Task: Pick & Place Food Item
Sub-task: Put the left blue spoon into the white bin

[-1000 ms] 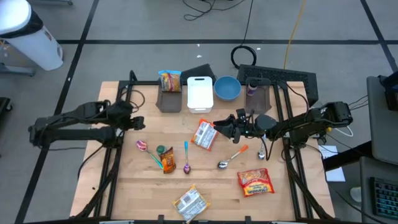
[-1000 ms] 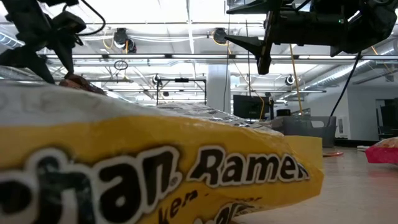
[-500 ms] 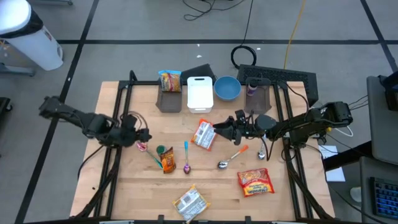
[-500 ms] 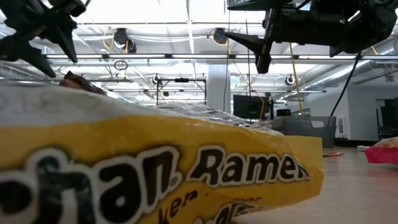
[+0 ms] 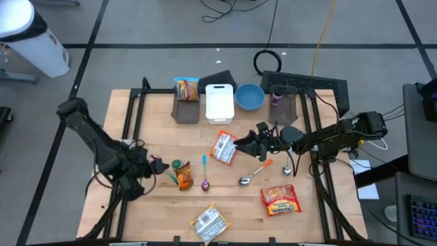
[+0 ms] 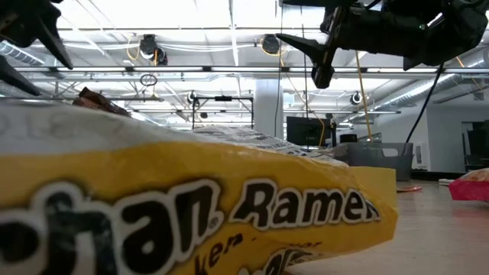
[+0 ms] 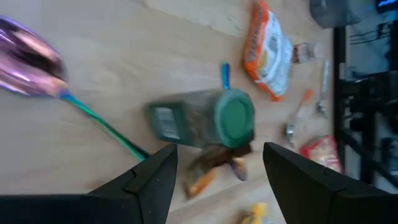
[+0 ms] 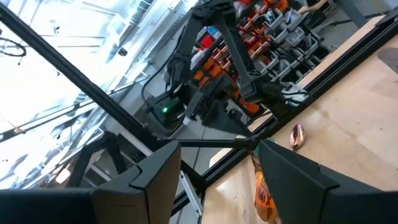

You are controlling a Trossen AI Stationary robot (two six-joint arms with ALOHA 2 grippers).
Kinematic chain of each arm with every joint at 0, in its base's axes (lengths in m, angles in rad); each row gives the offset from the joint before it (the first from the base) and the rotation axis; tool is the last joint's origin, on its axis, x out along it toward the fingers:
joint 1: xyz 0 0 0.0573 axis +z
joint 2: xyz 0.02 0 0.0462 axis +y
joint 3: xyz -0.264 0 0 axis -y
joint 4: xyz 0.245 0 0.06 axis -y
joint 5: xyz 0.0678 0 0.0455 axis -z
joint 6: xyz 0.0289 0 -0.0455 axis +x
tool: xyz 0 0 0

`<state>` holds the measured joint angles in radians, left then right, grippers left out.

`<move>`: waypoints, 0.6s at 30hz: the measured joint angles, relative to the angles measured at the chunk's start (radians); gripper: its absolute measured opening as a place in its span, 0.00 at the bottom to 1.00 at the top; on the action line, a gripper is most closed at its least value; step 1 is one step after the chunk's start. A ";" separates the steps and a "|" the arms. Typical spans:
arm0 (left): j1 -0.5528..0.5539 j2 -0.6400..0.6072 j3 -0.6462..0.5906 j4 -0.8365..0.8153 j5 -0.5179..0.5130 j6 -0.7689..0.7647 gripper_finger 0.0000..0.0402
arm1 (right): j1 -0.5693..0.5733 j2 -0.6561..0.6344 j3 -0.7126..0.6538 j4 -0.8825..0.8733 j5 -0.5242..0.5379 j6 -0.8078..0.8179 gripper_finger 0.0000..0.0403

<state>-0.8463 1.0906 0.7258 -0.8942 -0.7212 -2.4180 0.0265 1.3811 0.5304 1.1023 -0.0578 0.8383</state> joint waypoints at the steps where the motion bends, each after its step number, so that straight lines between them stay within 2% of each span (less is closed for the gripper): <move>1: 0.003 0.019 0.000 0.011 -0.011 -0.001 0.61 | 0.000 0.000 0.000 0.000 0.000 0.007 0.53; 5: 0.030 0.056 0.000 -0.024 -0.017 -0.004 0.61 | 0.000 0.000 0.000 0.000 0.000 0.039 0.53; 10: 0.059 0.032 0.001 -0.109 -0.088 -0.022 0.61 | 0.000 0.000 0.000 0.001 -0.048 0.082 0.53; 18: 0.121 -0.053 0.001 -0.231 -0.010 -0.027 0.61 | -0.001 0.000 0.000 0.000 -0.045 0.119 0.53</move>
<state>-0.7250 1.0378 0.7265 -1.1256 -0.7315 -2.4447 0.0251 1.3811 0.5304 1.1027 -0.1024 0.9574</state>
